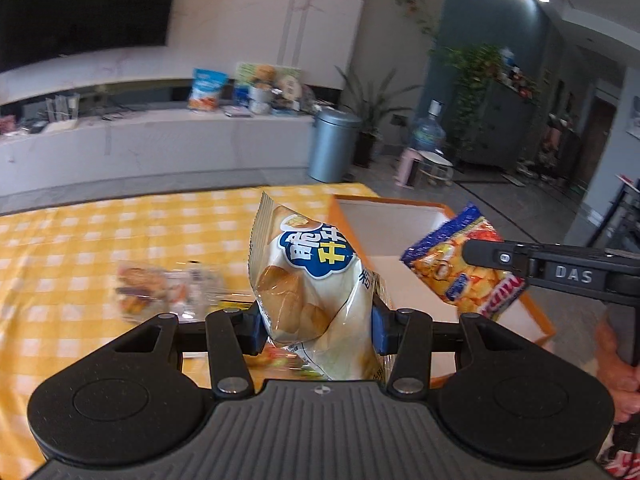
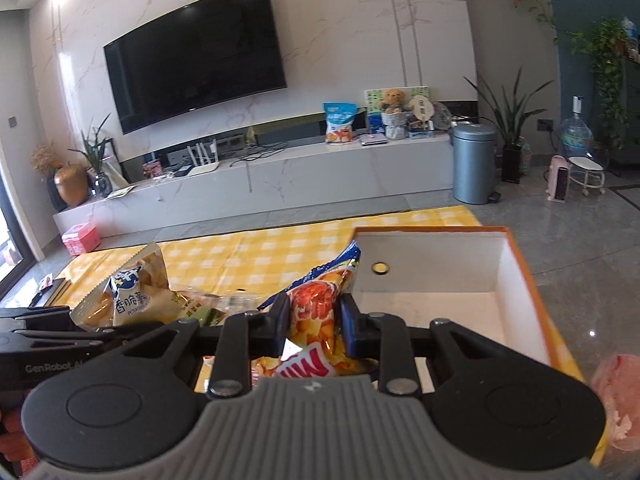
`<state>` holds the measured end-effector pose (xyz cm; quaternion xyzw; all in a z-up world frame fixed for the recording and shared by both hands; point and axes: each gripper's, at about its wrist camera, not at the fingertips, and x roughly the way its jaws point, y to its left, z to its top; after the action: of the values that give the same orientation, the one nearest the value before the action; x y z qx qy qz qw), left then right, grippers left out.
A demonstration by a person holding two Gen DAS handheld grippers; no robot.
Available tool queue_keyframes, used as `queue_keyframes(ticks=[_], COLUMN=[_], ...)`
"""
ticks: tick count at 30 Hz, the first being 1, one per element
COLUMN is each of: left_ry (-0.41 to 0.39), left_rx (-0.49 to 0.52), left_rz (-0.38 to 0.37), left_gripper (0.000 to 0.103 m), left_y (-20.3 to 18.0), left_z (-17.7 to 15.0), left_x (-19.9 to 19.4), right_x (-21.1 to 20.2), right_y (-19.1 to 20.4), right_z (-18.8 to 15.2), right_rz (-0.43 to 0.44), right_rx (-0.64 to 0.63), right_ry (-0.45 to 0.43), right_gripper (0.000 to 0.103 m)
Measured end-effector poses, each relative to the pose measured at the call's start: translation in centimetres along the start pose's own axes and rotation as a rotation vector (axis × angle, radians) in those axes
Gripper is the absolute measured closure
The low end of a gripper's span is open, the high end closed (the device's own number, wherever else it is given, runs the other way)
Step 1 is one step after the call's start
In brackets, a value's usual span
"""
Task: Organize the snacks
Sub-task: 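Carry both bags over the orange box and open both tools to drop them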
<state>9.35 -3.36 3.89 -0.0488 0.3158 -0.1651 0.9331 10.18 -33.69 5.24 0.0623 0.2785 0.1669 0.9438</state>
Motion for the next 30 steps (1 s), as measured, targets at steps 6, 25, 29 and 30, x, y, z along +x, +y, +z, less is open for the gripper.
queue_keyframes(ticks=[6,25,29,30], left_ry=[0.105,0.512,0.567,0.576], left_rx=[0.111,0.479,0.519,0.529], left_rz=[-0.109,-0.156,-0.143,-0.136], left_gripper=[0.049,0.048,0.048,0.048], left_y=[-3.9,-10.8,-11.0,-11.0], left_z=[2.6,1.8,1.2,1.1], left_x=[3.9,16.0,17.5,17.8], right_x=[-0.6,4.8,6.4,6.8], right_y=[-3.5,-9.5,-9.2,-9.1], right_z=[0.5,-1.4,-1.9,-2.0], right_rz=[-0.072,-0.145,-0.137,-0.14], right_rx=[0.058,0.061,0.024,0.018], right_ry=[0.031,0.341,0.401,0.417], right_gripper=[0.079,0.082,0.084,0.084])
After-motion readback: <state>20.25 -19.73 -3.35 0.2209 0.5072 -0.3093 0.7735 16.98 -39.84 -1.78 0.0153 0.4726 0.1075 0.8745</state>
